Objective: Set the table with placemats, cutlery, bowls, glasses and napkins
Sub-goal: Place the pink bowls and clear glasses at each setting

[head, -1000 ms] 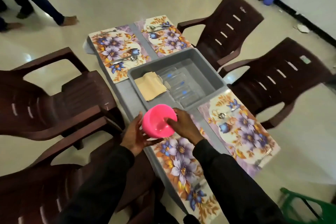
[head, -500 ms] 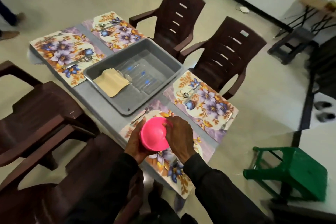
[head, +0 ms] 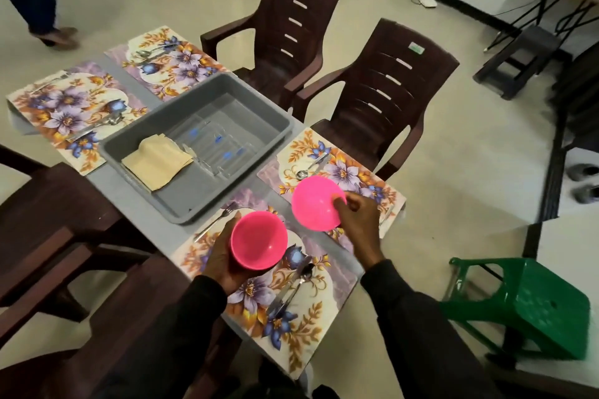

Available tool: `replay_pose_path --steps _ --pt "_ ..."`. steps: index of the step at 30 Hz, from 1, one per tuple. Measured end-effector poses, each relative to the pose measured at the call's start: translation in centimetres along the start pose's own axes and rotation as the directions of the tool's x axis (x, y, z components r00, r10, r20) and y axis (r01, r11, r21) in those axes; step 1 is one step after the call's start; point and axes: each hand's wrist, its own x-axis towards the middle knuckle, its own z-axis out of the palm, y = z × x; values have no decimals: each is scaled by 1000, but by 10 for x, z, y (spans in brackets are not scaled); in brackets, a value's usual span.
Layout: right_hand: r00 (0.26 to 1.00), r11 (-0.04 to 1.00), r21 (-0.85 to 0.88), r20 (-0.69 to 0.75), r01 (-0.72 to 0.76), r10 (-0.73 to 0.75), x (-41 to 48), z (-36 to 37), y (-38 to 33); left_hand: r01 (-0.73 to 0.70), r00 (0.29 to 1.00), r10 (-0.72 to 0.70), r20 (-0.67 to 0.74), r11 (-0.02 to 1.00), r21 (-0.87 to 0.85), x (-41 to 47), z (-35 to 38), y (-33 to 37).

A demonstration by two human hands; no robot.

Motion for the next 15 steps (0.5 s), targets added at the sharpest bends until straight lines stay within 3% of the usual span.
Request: replay_pose_path --steps 6,15 --pt "929 915 163 51 -369 366 80 -29 74 23 990 -36 -140 995 -96 21 7 -5" --pt "876 878 -13 -85 -478 475 150 4 145 -18 980 14 -197 1000 -20 34 -6 -6"
